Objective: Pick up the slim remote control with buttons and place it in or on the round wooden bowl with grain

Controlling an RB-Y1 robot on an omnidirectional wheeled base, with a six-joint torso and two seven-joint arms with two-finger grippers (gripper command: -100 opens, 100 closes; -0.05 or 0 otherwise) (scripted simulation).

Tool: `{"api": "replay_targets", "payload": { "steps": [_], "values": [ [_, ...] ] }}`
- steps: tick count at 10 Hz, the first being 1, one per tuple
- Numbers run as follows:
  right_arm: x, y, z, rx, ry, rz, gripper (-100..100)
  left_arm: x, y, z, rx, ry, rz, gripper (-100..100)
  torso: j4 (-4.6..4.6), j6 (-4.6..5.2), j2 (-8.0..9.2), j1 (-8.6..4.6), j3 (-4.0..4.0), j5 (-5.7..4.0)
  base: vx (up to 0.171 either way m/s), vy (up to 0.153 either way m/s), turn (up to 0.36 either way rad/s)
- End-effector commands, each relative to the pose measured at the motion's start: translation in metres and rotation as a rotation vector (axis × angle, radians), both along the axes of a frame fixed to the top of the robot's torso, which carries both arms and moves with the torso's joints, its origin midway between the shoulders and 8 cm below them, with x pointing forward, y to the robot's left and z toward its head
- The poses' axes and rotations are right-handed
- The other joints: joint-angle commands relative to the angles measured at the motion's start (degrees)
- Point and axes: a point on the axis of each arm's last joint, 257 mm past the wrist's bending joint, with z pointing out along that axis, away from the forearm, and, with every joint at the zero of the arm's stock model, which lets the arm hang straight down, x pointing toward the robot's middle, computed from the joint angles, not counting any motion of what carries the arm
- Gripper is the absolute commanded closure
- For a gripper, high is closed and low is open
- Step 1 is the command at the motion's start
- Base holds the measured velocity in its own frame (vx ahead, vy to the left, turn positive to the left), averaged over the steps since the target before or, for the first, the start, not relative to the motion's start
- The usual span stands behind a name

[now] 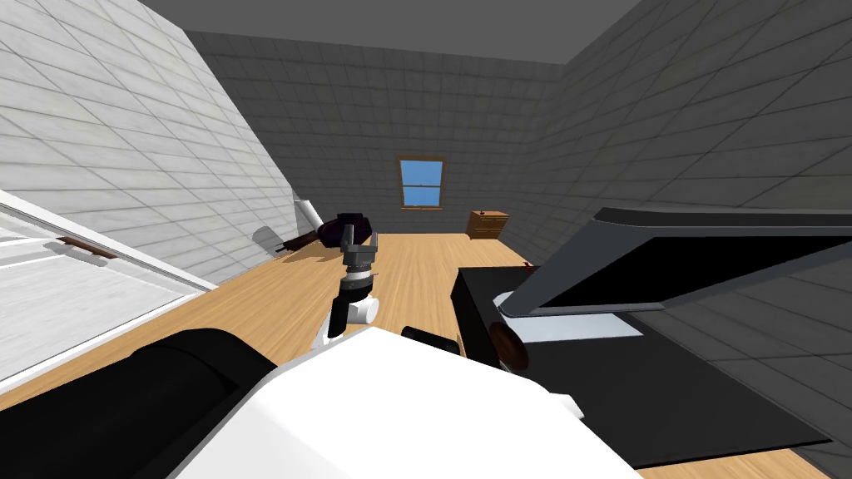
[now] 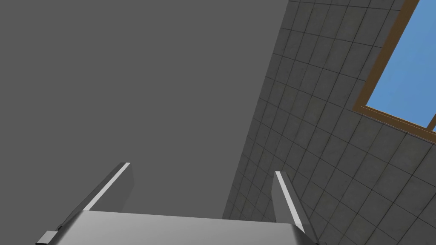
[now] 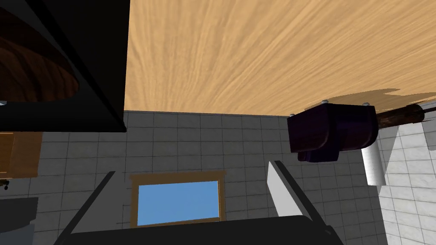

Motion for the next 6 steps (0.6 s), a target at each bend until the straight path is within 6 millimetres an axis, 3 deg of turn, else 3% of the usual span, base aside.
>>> {"api": "replay_targets", "payload": {
  "steps": [1, 2, 3, 4, 6],
  "values": [
    [-0.013, -0.007, -0.013, -0.048, 0.029, 0.033, -100, 0.0, 0.0, 0.0, 0.0, 0.0, 0.0, 0, 0.0, 0.0, 0.0, 0.0, 0.0, 0.0, 0.058, -0.015, 0.067],
    [-0.036, -0.016, -0.03, -0.118, 0.075, 0.094, -100, 0.0, 0.0, 0.0, 0.0, 0.0, 0.0, 0, 0.0, 0.03, 0.04, 0.0, 0.02, 0.0, 0.051, -0.024, 0.126],
    [-0.039, -0.018, -0.033, -0.126, 0.083, 0.097, -100, 0.0, 0.0, 0.0, 0.0, 0.0, 0.0, 0, 0.01, 0.01, 0.07, -0.03, 0.04, -0.01, 0.046, -0.023, 0.069],
    [-0.062, -0.027, -0.048, -0.196, 0.126, 0.166, -100, 0.0, 0.0, 0.0, 0.0, 0.0, 0.0, 0, 0.02, 0.02, 0.09, -0.03, 0.05, -0.01, 0.065, -0.019, 0.128],
    [-0.066, -0.03, -0.051, -0.201, 0.136, 0.164, -100, 0.0, 0.0, 0.0, 0.0, 0.0, 0.0, 0, 0.01, 0.02, 0.05, -0.04, 0.03, -0.01, 0.039, -0.023, 0.036]
  ]
}}
